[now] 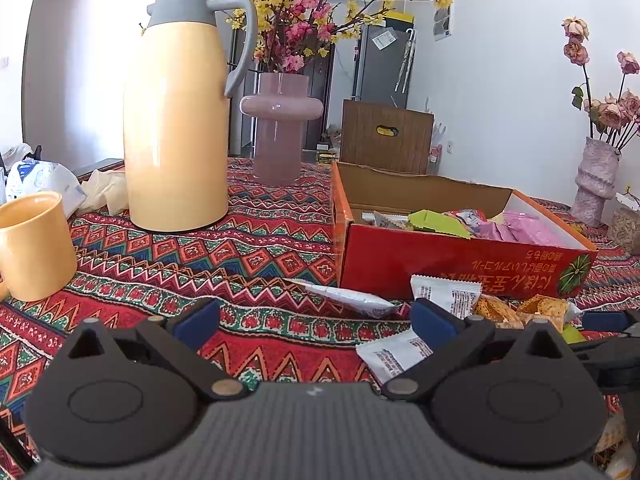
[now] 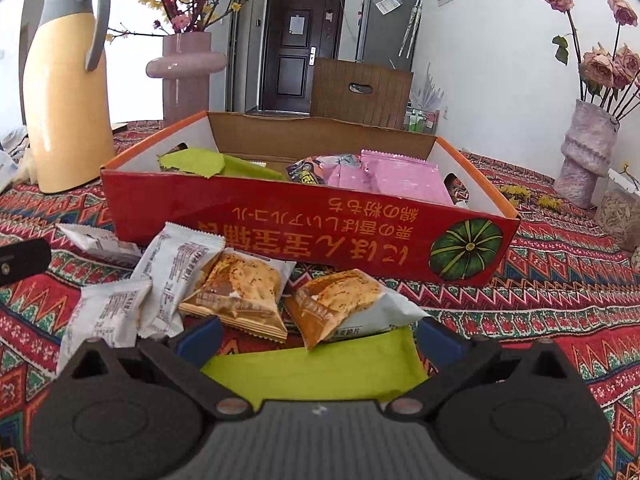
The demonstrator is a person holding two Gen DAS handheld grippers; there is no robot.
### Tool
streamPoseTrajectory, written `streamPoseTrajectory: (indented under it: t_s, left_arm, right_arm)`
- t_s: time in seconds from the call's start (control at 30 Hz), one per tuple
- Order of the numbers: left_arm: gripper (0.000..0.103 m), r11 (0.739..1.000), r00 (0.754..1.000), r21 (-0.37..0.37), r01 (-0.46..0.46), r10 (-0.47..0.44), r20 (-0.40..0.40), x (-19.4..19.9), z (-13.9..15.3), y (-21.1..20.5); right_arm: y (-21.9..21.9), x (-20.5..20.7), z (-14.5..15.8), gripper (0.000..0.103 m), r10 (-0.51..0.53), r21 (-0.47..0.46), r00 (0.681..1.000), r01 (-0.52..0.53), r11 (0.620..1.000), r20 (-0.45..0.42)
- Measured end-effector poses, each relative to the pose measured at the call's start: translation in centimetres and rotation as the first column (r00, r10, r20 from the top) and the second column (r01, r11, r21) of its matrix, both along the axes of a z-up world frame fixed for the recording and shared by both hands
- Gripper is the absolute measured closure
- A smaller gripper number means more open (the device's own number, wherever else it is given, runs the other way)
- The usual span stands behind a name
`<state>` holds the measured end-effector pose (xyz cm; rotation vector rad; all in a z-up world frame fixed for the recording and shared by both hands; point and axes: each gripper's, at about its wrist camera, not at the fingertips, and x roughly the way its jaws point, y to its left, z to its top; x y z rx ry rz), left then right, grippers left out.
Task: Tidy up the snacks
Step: 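Grasp a green bar with the right gripper while the left grasps a white packet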
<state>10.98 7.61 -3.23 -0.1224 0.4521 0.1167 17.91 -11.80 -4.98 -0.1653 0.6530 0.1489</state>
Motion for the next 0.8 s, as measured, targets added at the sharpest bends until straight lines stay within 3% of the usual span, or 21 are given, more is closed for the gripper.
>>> streamPoseTrajectory:
  t_s: [0.3,0.53,0.67,0.8]
  left_arm:
    - [0.000,1.000,1.000,-0.005,0.003,-0.003,0.003,-0.2,0.0,0.0]
    - [0.000,1.000,1.000,-0.005,0.002,-0.002,0.003,-0.2,0.0,0.0]
    - [0.000,1.000,1.000,-0.001,0.002,-0.002,0.000,-0.2,-0.1,0.0]
    - [0.000,1.000,1.000,0.001,-0.001,0.001,-0.003,-0.2,-0.1,0.0]
  right_arm:
    - [-1.8,-2.2,-0.3,0.000,0.061,-0.058,0.998,-0.062,0.996,-0.021]
    - [-4.3,-3.7,-0.2,0.000,0.052,-0.049,0.998,-0.053,0.997,-0.025]
    - [-6.3,-3.9,-0.3,0.000,0.034,0.004,0.998,-0.034,0.999,-0.055]
    - [-8.4,-3.8,-0.5,0.000,-0.002,0.121,0.993,0.016,0.993,-0.115]
